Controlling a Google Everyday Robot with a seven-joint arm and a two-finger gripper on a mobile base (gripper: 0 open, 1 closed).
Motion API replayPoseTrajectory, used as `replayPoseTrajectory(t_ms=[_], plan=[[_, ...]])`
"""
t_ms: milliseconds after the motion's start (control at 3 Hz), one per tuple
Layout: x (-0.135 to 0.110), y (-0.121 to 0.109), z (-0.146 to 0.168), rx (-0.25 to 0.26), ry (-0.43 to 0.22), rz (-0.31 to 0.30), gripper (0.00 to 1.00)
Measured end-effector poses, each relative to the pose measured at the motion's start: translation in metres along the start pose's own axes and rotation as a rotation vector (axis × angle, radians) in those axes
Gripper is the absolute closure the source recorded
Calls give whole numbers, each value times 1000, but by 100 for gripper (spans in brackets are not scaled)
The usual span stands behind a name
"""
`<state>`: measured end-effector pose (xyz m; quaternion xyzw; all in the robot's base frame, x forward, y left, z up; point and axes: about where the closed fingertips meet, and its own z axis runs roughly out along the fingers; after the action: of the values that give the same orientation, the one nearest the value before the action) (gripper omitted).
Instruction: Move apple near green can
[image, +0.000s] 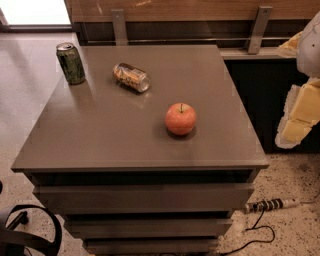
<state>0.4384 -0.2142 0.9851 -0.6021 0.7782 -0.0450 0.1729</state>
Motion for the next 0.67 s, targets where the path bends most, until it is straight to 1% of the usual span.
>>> replayPoseTrajectory(t_ms=[333,667], plan=[[0,0,0,0,0,0,0],[-5,-4,7,-13,-76,14,0]])
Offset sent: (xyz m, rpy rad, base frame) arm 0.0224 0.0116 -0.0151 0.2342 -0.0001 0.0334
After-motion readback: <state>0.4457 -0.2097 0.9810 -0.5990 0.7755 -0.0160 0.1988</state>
